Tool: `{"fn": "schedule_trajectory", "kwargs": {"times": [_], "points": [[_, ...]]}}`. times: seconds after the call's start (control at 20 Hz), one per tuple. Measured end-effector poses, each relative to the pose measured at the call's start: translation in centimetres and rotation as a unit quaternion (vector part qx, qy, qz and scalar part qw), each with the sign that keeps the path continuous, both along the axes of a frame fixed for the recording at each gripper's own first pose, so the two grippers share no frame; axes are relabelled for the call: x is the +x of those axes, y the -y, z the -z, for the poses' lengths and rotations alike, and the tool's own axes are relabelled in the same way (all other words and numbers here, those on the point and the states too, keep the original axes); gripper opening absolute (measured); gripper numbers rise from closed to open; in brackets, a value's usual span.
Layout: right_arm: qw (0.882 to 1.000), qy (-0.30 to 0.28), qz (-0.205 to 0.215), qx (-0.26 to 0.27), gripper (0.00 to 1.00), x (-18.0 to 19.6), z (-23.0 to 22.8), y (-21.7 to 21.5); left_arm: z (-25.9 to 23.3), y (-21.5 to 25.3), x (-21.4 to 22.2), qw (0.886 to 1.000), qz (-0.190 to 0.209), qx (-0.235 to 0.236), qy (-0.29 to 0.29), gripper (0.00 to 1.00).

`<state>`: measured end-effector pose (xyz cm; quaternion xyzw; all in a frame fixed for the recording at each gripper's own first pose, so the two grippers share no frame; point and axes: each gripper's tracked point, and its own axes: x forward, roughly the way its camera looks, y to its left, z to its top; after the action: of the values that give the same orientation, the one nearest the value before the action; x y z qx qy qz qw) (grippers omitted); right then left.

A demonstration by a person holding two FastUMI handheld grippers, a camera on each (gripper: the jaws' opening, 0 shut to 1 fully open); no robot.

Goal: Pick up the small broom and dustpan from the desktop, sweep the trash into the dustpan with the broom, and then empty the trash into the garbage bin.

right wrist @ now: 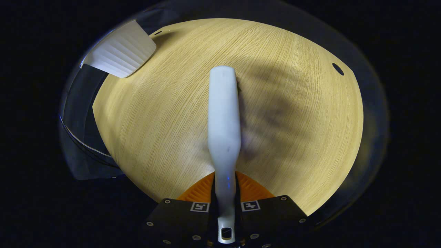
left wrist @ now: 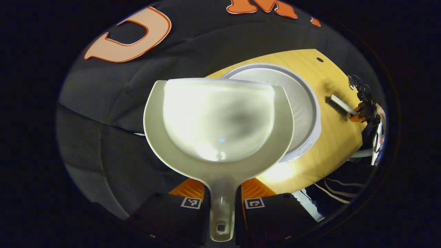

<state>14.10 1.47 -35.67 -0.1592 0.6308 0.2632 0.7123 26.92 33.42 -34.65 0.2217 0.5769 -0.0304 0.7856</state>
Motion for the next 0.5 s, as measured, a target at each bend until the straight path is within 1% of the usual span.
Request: {"fn": "schedule_trajectory", "kwargs": {"times": [0.1,0.2,0.25,0.35,0.5], "points": [[1.0,0.0,0.001,-0.001,0.19,0.0,-0.2,0.0,-1.2,1.5,1.2,0.999,0.022,-0.022,0.022,0.31],[1.0,0.003,0.003,-0.001,0.18,0.0,-0.2,0.0,-2.1,4.5,2.0,0.997,0.049,-0.041,0.038,0.31],[1.0,0.004,0.005,-0.001,0.18,0.0,-0.2,-0.1,-2.4,6.2,2.1,0.996,0.063,-0.046,0.041,0.31],[1.0,0.006,0.009,0.003,0.18,0.0,-0.5,-0.2,-3.1,10.5,2.3,0.992,0.091,-0.071,0.043,0.31],[1.0,0.012,0.011,0.012,0.18,0.2,-0.7,-0.4,-2.5,17.1,2.7,0.983,0.128,-0.122,0.038,0.31]]}}
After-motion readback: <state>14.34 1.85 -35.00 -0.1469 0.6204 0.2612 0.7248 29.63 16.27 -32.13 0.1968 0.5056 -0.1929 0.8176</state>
